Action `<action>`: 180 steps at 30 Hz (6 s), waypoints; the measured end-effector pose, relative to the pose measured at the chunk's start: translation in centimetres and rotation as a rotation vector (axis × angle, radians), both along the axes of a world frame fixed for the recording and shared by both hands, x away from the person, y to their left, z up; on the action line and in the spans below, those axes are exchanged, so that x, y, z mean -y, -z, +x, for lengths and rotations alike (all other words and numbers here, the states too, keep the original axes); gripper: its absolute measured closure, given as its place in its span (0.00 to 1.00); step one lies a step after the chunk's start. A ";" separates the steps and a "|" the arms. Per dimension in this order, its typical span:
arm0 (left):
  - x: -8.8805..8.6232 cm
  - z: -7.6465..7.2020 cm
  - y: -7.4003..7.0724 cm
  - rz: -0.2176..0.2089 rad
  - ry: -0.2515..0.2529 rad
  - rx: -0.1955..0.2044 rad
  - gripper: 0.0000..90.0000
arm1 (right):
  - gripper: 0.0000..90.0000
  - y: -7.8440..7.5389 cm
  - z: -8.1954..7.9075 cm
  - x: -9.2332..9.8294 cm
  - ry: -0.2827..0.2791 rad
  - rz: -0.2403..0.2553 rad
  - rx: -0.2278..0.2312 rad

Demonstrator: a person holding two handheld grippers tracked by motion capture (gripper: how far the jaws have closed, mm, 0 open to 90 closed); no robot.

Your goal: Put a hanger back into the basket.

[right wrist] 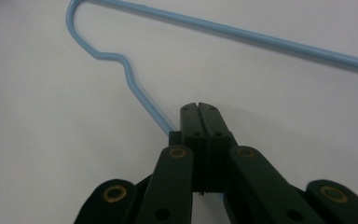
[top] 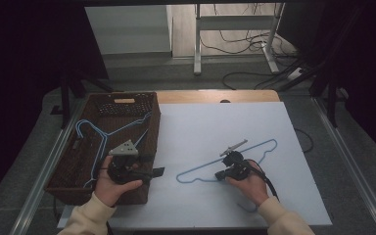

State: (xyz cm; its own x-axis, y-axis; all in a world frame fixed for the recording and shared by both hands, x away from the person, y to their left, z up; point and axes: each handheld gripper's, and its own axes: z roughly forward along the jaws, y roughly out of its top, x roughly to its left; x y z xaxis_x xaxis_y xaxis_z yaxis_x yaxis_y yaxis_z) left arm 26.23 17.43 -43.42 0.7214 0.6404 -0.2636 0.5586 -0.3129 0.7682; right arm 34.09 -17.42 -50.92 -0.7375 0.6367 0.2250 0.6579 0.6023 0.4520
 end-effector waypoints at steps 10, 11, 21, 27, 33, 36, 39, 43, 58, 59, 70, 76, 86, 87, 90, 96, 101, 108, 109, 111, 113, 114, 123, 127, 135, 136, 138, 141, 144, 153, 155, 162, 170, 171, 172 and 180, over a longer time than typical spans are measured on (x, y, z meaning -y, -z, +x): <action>0.4 -0.1 0.0 0.002 0.007 0.001 0.33 | 0.98 -2.0 -3.4 3.4 0.027 -0.014 0.084; 0.4 -0.1 0.1 0.003 0.008 0.000 0.33 | 0.98 -2.4 -3.7 4.2 0.053 -0.029 0.097; 1.0 0.1 0.2 0.009 0.017 -0.003 0.33 | 0.87 -2.1 -7.5 8.3 0.158 -0.155 0.047; 1.0 0.2 0.3 0.013 0.021 -0.006 0.33 | 0.87 -1.5 -8.4 8.1 0.150 -0.219 0.046; 1.1 0.1 0.3 0.013 0.023 -0.004 0.33 | 0.95 -1.6 -8.1 8.0 0.155 -0.250 0.030; 1.6 0.0 0.3 0.021 0.034 -0.004 0.33 | 0.95 -1.6 -8.1 8.0 0.157 -0.251 0.024; 2.2 0.0 0.3 0.028 0.047 -0.003 0.33 | 0.96 -1.7 -7.9 8.1 0.156 -0.243 0.012; 4.0 0.1 0.4 0.058 0.086 0.005 0.33 | 0.98 -2.4 -7.6 8.1 0.146 -0.226 0.020; 6.9 -0.3 0.5 0.092 0.154 0.008 0.32 | 0.88 -2.1 -7.3 7.3 0.153 -0.256 0.046; 6.9 -0.3 0.5 0.092 0.153 0.008 0.32 | 0.87 -2.0 -7.1 7.1 0.152 -0.261 0.045; 6.9 -0.4 0.6 0.094 0.157 0.007 0.33 | 0.96 -1.8 -5.7 6.1 0.171 -0.317 -0.020; 8.4 -0.3 1.1 0.117 0.183 0.002 0.33 | 0.96 -2.3 -5.6 6.6 0.169 -0.292 -0.035; 14.4 1.1 3.6 0.201 0.271 -0.038 0.34 | 0.96 -4.3 -5.8 6.8 0.163 -0.268 0.012; 15.0 1.3 3.9 0.193 0.264 -0.047 0.35 | 0.96 -4.4 -5.8 6.8 0.161 -0.264 0.012; 17.0 2.5 5.3 0.227 0.284 -0.068 0.37 | 0.96 -4.5 -5.8 6.9 0.156 -0.263 0.013; 20.3 3.7 7.4 0.281 0.343 -0.075 0.48 | 0.96 -4.7 -5.9 6.8 0.153 -0.268 0.021; 21.6 3.5 7.7 0.302 0.368 -0.055 0.66 | 0.96 -5.1 -6.0 6.6 0.143 -0.265 0.025; 22.2 3.5 7.8 0.309 0.381 -0.056 0.84 | 0.96 -5.8 -6.2 6.4 0.136 -0.252 0.039; 22.2 3.5 7.9 0.310 0.379 -0.055 0.87 | 0.96 -5.9 -6.2 6.3 0.139 -0.249 0.040; 22.1 3.6 7.8 0.303 0.381 -0.062 0.90 | 0.96 -6.0 -6.2 6.4 0.137 -0.242 0.040; 22.0 3.7 7.7 0.300 0.385 -0.070 0.91 | 0.96 -6.0 -6.2 6.4 0.135 -0.230 0.046; 21.9 3.7 7.6 0.297 0.385 -0.074 0.92 | 0.96 -6.1 -6.2 6.5 0.136 -0.221 0.049; 20.0 4.0 5.5 0.217 0.348 -0.075 0.96 | 0.54 -8.7 -6.3 9.8 0.261 0.074 0.241; 17.9 4.3 3.5 0.163 0.294 -0.053 0.96 | 0.48 -9.8 -6.4 12.7 0.368 0.213 0.332; 14.8 4.4 0.4 0.086 0.220 -0.020 0.96 | 0.48 -9.1 -6.4 14.7 0.429 0.250 0.342; 14.2 4.3 -0.2 0.070 0.211 -0.017 0.96 | 0.48 -8.6 -6.4 14.9 0.442 0.235 0.342; 12.8 3.9 -1.5 0.043 0.200 0.006 0.96 | 0.48 -8.1 -6.2 14.9 0.441 0.223 0.331; 11.8 3.7 -2.5 0.032 0.198 0.021 0.96 | 0.48 -7.8 -6.1 14.8 0.432 0.216 0.326; 9.7 3.0 -4.6 0.008 0.179 0.056 0.96 | 0.48 -7.3 -6.0 14.5 0.390 0.210 0.326; 4.9 2.1 -7.6 -0.030 0.112 0.109 0.96 | 0.43 -6.3 -5.5 13.7 0.315 0.211 0.324; 3.5 2.0 -8.2 -0.044 0.087 0.120 0.96 | 0.40 -6.0 -5.1 13.5 0.290 0.201 0.320; -0.5 1.7 -8.9 -0.092 -0.008 0.134 0.96 | 0.39 -5.4 -4.6 12.6 0.262 0.179 0.292; -6.6 1.0 -8.8 -0.144 -0.112 0.146 0.96 | 0.39 -5.3 -4.4 11.6 0.246 0.159 0.291; -6.6 1.0 -8.8 -0.144 -0.112 0.146 0.96 | 0.39 -5.3 -4.4 11.5 0.244 0.156 0.291; -7.2 1.1 -8.6 -0.141 -0.124 0.149 0.96 | 0.39 -5.3 -4.3 11.4 0.239 0.152 0.292; -11.8 1.7 -7.1 -0.158 -0.217 0.119 0.96 | 0.40 -5.0 -4.0 11.2 0.238 0.140 0.288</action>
State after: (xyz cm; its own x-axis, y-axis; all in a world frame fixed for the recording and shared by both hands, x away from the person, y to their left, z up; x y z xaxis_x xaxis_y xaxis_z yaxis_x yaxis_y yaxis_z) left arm 27.93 29.25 -36.33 0.6039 0.7410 -0.2938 0.5023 -0.0676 0.8621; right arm 30.10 -28.66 -45.88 -0.6191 0.7750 0.1273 0.6056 0.3679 0.7056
